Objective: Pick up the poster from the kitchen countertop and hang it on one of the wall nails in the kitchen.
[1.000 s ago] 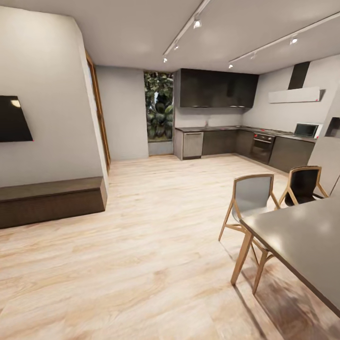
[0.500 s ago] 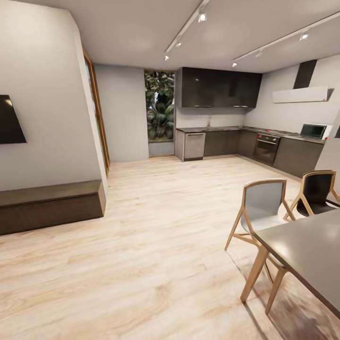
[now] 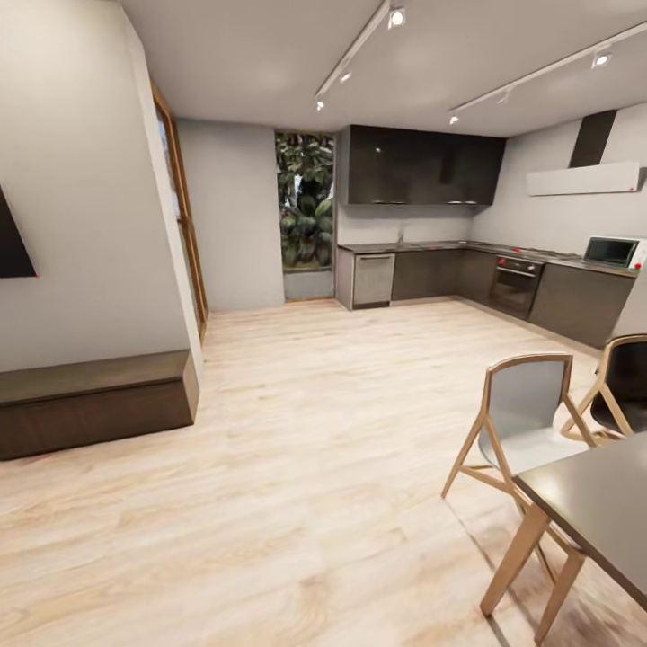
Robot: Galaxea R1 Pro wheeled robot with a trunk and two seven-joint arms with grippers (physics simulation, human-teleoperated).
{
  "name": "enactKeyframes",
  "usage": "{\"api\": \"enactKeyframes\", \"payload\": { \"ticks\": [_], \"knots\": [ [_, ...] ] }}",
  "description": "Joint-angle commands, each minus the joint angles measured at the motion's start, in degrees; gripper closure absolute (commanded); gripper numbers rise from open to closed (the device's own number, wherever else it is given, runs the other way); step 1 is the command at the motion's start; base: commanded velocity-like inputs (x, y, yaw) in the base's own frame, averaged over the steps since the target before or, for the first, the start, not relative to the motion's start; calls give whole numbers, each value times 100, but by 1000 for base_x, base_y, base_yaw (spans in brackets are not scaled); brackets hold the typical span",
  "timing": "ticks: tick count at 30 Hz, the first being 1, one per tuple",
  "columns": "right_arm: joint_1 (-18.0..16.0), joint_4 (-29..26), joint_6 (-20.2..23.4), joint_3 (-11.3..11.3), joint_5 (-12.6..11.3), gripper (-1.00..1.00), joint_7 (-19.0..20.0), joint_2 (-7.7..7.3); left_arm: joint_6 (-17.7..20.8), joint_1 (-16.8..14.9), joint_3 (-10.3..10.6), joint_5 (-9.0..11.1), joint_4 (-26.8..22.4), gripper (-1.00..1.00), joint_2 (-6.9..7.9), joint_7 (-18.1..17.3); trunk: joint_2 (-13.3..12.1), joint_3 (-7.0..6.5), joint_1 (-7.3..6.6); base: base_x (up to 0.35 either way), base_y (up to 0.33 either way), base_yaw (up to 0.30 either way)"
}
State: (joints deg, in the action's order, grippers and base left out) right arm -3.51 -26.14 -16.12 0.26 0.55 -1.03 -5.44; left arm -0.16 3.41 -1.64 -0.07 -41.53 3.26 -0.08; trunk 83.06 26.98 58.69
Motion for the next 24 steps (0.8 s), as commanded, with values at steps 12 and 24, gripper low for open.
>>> {"api": "enactKeyframes", "payload": {
  "ticks": [12,24],
  "knots": [
    [0,33,-18,0,6,-100,-16,-1,-2,2,-3,-1,-5,-100,-3,0,2,5,4,337,81,0],
    [0,314,-31,9,1,-100,-20,-1,-2,2,-3,-1,-5,-100,-2,0,2,5,4,337,25,0]
  ]
}}
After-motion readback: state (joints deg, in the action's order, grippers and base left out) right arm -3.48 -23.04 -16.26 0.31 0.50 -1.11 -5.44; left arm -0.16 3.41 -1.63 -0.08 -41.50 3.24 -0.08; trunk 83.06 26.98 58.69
